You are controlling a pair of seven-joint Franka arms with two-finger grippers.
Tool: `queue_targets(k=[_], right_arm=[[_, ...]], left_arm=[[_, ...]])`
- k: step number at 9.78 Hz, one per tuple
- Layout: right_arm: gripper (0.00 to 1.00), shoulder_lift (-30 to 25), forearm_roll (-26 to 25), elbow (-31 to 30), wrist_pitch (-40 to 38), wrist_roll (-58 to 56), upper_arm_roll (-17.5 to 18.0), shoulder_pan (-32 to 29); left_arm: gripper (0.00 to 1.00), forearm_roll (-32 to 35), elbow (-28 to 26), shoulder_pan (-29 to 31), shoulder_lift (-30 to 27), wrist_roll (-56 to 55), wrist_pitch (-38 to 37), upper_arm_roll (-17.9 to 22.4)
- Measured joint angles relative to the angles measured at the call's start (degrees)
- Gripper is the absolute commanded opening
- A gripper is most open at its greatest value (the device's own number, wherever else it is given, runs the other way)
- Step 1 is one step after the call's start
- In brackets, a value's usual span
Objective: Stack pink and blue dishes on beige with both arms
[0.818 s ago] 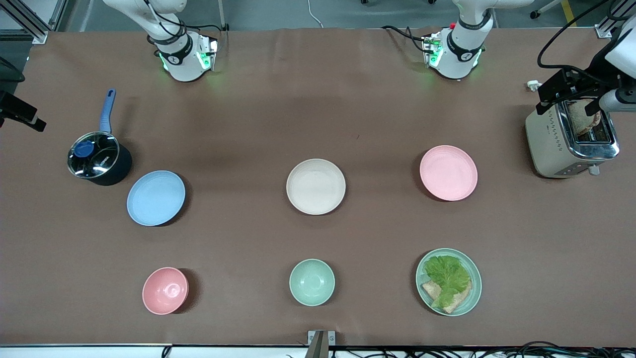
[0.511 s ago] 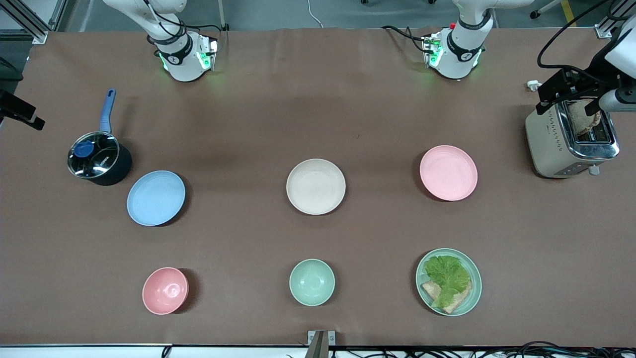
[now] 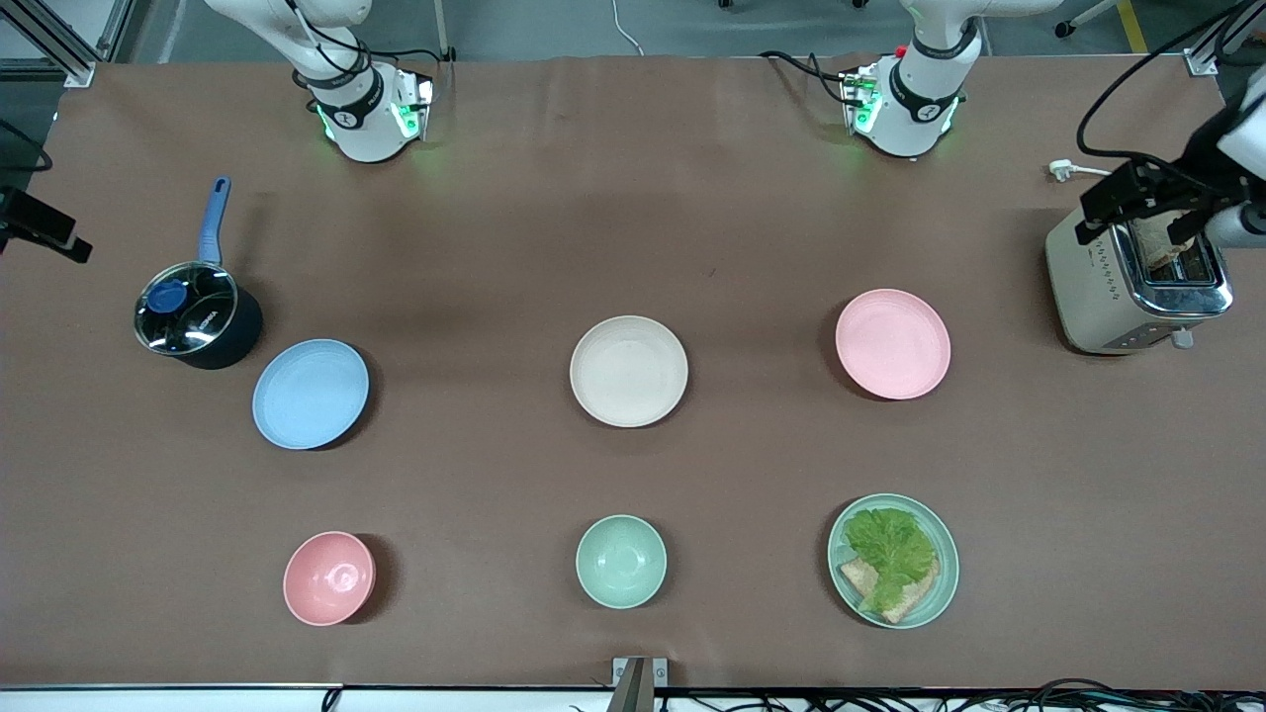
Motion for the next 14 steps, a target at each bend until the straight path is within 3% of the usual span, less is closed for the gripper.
queue_targets(k=[2,5,8,9,10,11,12,14], right_arm=[[1.00,6.11,3.22,-4.49,7.64,-4.39,-3.97,-0.11],[1.00,14.11,13.27,-17.82,27.48,-17.81,-8.56,-0.66],[1.00,26.37,28.98,-19.86,36.01,-37.56,-9.90,-0.83],[0.96,29.76,33.72,-19.79,36.39,-43.77,-10.85,-1.15],[0.86,31.92,36.16,-19.75,36.40,-47.58,-11.46,-1.57],[0.73,32.98,36.85,-19.91,36.23,-48.90,-11.66,-1.90],[0.63,33.14,36.98,-20.39,36.00,-49.07,-11.69,-1.93],[0.52,33.13,37.17,-21.04,35.61,-49.07,-11.68,-1.92]], left_arm=[[1.00,-1.09,-6.22,0.20,0.84,4.66,6.91,3.99],[1.00,-4.33,-21.33,0.43,3.17,11.98,21.12,7.40],[1.00,-12.24,-28.56,0.53,10.48,18.44,28.32,7.63],[1.00,-15.98,-29.35,0.57,13.80,21.79,29.59,7.64],[1.00,-17.99,-30.43,0.63,16.43,23.28,32.68,7.66],[0.95,-18.63,-32.46,0.73,17.98,23.79,36.71,7.68],[0.82,-19.11,-34.80,0.84,18.70,23.88,39.15,7.69],[0.76,-22.93,-37.32,0.87,20.10,24.07,40.23,7.69]])
